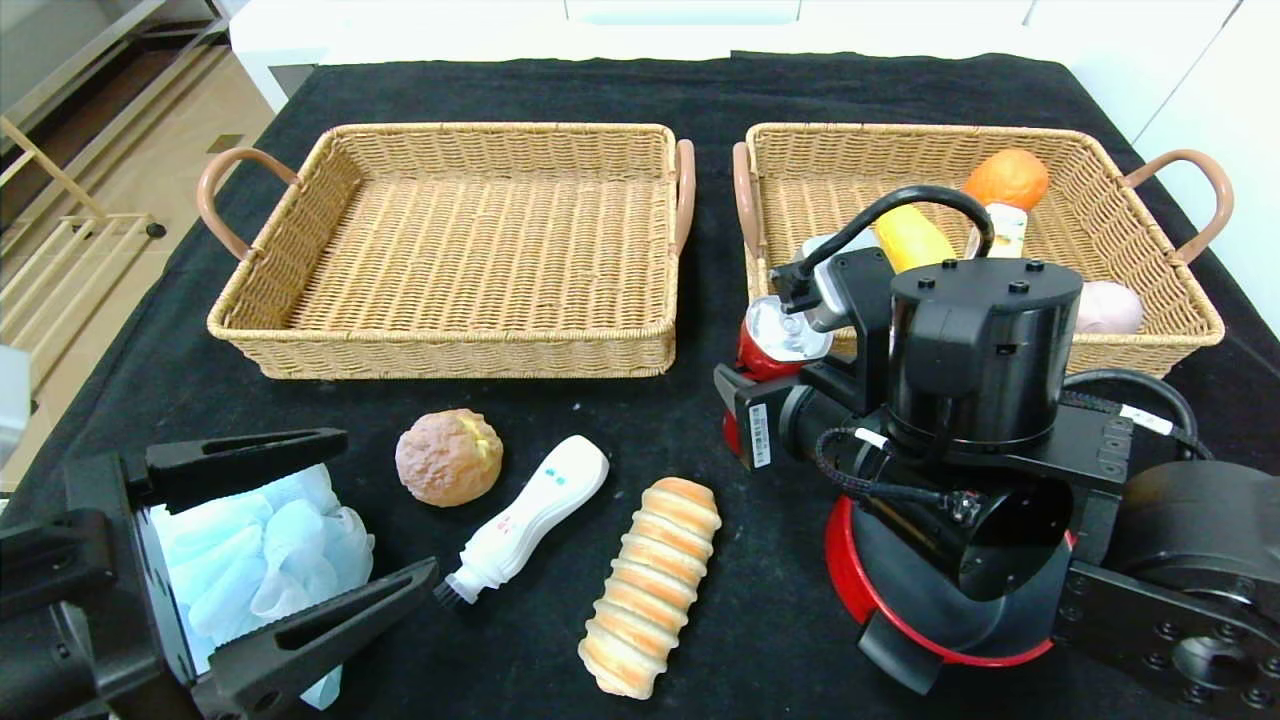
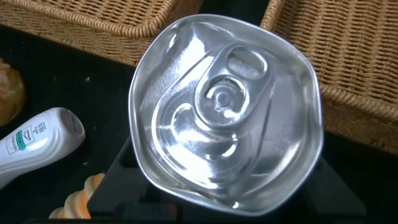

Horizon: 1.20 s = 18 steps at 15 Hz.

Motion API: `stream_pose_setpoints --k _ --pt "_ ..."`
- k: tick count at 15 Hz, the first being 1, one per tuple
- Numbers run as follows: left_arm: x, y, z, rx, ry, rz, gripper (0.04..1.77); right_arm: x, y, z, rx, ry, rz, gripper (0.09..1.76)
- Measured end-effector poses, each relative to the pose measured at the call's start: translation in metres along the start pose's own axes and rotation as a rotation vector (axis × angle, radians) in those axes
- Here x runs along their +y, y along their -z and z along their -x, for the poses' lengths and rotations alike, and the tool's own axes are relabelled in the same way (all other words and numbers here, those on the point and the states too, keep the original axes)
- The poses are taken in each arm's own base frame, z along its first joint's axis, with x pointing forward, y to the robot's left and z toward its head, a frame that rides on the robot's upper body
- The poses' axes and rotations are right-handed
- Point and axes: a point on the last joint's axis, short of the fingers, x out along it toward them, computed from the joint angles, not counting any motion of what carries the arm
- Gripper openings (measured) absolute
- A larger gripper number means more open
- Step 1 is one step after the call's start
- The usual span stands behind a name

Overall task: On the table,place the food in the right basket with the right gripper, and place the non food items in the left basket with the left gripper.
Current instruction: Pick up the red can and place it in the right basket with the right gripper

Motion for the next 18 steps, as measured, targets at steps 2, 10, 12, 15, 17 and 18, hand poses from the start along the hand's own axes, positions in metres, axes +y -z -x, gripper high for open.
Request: stream_pose_setpoints --k 2,10,12,15,17,18 --pt "0.000 0.000 0.000 0.001 0.000 0.000 1.72 0.000 0.000 0.000 0.002 -0.001 0.002 1.02" --pt "0.000 0.000 0.000 0.001 0.000 0.000 1.72 -0.003 -0.009 0.019 0.019 -0.030 0.032 1.02" --pt "0.000 0.000 0.000 0.002 0.000 0.000 1.72 -0.005 -0.017 0.028 0.005 -0.040 0.027 1.02" --pt "0.000 0.002 -0.002 0.010 0.003 0.002 1.72 -0.009 -0.029 0.040 -0.031 -0.081 0.008 1.02" --pt "0.000 0.003 -0.002 0.015 0.003 0.004 1.72 -0.013 -0.035 0.048 -0.047 -0.084 0.003 1.02" --pt "0.000 0.003 -0.003 0.016 0.004 0.004 1.72 -0.015 -0.038 0.050 -0.044 -0.081 0.007 1.02"
